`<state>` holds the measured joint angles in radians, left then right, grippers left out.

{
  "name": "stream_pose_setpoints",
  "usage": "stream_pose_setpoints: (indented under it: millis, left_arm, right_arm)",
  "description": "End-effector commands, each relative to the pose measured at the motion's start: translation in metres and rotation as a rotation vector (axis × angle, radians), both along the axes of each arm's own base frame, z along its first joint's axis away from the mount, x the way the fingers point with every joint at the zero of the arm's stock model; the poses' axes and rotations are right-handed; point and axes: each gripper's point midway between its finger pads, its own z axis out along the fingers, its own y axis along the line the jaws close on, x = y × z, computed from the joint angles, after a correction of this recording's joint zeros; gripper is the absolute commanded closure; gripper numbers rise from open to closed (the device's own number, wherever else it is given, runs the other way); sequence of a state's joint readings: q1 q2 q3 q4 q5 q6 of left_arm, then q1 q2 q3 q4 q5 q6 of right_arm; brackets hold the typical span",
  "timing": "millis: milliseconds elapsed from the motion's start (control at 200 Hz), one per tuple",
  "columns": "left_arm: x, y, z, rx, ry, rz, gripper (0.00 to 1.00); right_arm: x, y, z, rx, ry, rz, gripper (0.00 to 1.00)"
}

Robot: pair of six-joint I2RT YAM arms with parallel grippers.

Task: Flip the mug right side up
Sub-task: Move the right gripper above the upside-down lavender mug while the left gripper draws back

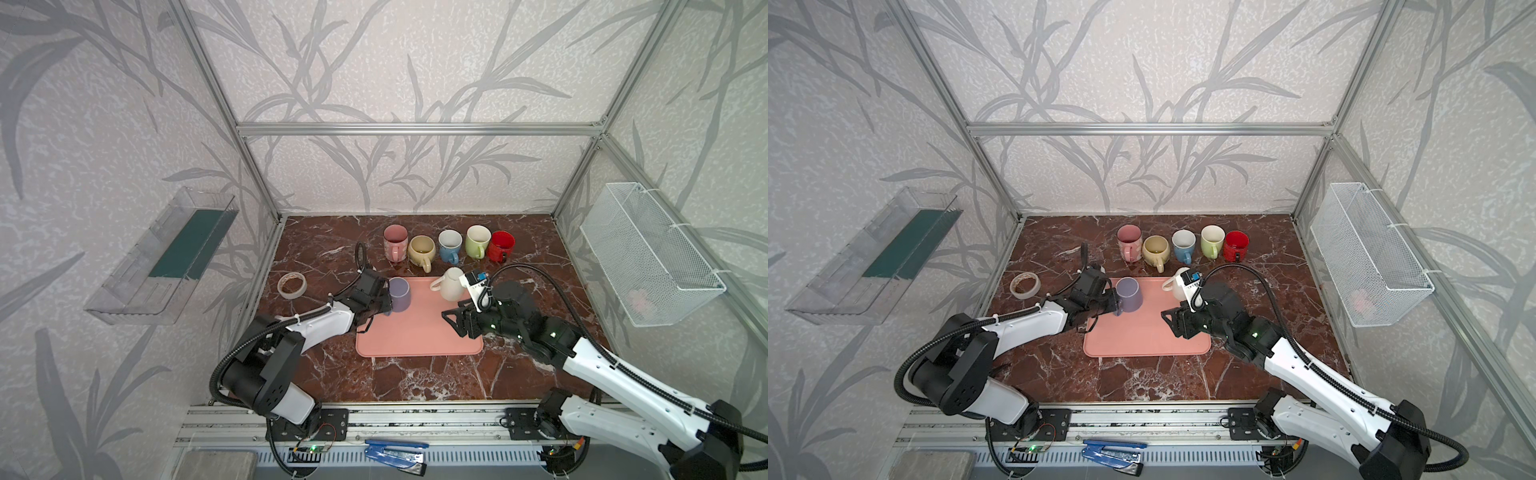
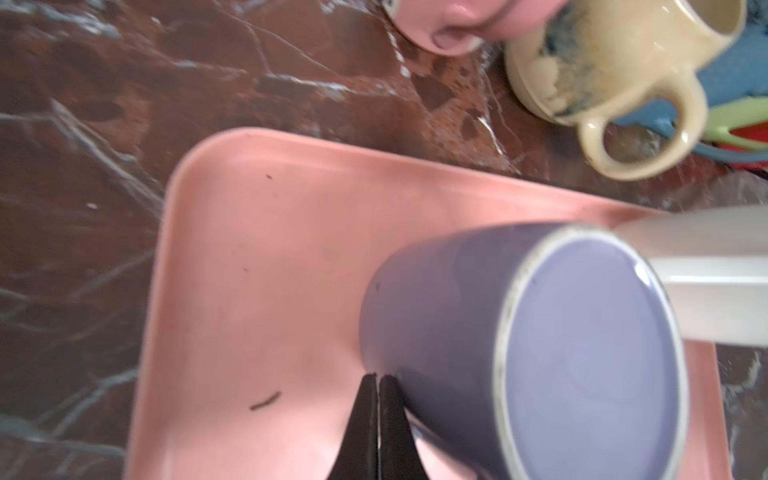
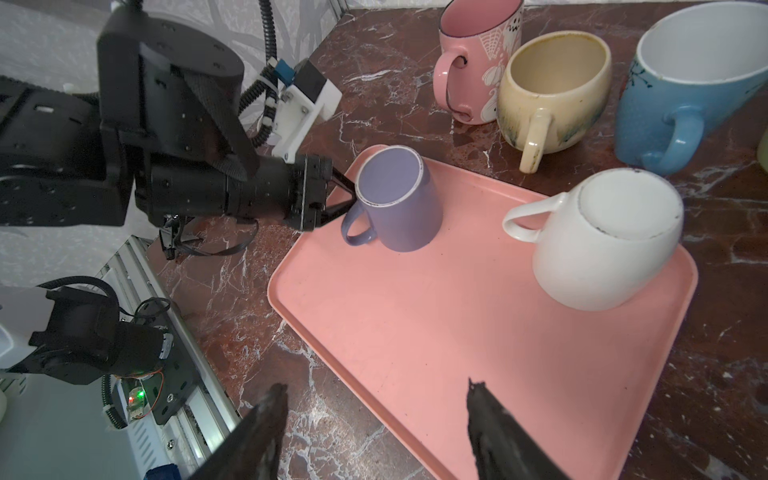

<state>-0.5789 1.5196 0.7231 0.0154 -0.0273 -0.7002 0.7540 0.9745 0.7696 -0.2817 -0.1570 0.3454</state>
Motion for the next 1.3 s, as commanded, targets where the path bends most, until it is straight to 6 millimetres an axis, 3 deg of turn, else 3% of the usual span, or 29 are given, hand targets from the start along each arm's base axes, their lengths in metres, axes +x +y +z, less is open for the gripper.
stream_pose_setpoints:
  millis: [0,230,410,550,635,900,945,1040,1295]
  left_arm:
    - [-0.012,-0.027,0.002,-0.046,-0.034,-0.002,1.00]
    - [-0.031,-0.092,0.010,-0.092,-0.067,-0.134,1.00]
    - [-0.037,-0.105,0.035,-0.110,-0.112,-0.184,1.00]
    - [-0.045,-0.092,0.068,-0.107,-0.179,-0.194,0.98]
    - [-0.051,-0.079,0.087,-0.100,-0.218,-0.189,0.90]
    - [-0.072,-0.037,0.127,-0.057,-0.323,-0.190,0.57]
    - [-0.076,-0.030,0.133,-0.036,-0.334,-0.200,0.44]
    - [-0.084,-0.018,0.146,0.032,-0.347,-0.242,0.31]
    - [-0.098,0.021,0.188,0.203,-0.435,-0.291,0.25]
  right_arm:
    - [0.003,0.003,0.009,-0.009,-0.021,0.007,0.31]
    - [0.017,-0.015,-0.002,-0.114,-0.003,-0.107,0.31]
    - [0.024,-0.019,-0.006,-0.185,0.018,-0.131,0.31]
    - [0.028,-0.012,-0.016,-0.234,0.047,-0.106,0.31]
    - [0.031,-0.008,-0.020,-0.251,0.053,-0.093,0.31]
    - [0.041,0.001,-0.027,-0.345,0.053,-0.036,0.31]
    - [0.041,0.002,-0.028,-0.362,0.054,-0.022,0.31]
    - [0.044,0.004,-0.032,-0.403,0.065,-0.003,0.31]
    - [0.046,0.019,-0.052,-0.493,0.121,0.053,0.37]
